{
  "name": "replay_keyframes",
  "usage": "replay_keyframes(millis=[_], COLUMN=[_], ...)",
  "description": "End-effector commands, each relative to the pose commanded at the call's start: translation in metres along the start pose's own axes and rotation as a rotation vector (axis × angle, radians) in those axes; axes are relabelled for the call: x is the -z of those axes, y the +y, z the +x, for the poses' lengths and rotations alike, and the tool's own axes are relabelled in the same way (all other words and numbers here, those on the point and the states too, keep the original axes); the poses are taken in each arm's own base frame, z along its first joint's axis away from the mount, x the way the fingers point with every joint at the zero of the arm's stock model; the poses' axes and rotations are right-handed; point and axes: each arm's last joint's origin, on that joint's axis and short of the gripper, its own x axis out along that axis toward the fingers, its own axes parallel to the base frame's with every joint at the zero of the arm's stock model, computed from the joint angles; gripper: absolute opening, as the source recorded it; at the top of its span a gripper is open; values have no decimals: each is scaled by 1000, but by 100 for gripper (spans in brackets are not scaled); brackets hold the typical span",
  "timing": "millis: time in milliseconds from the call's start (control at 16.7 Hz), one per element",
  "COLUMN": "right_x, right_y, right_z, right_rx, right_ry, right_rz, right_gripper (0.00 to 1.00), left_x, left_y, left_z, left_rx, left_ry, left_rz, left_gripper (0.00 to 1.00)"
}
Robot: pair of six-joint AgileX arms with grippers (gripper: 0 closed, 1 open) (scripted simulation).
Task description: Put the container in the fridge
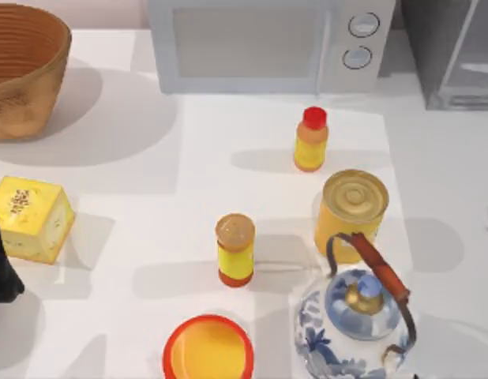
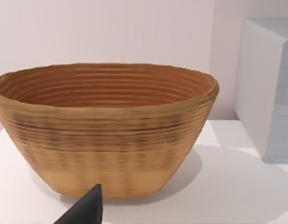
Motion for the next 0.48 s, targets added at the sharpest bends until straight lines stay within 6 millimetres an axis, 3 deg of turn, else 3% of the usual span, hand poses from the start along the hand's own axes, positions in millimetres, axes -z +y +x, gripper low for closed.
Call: replay_keyframes(millis=[240, 480], right_x=[-39, -81], right_y=[29, 75], right_z=[20, 24], right_rx=[59, 288], right_ry=[173, 238], right_rz=[-69, -159], right_gripper=[1, 1], left_x=[0, 0], left_y=[0, 0], left_z=[0, 0], left_rx=[0, 0], left_ry=[0, 0], left_rz=[0, 0], left_gripper=[100, 100])
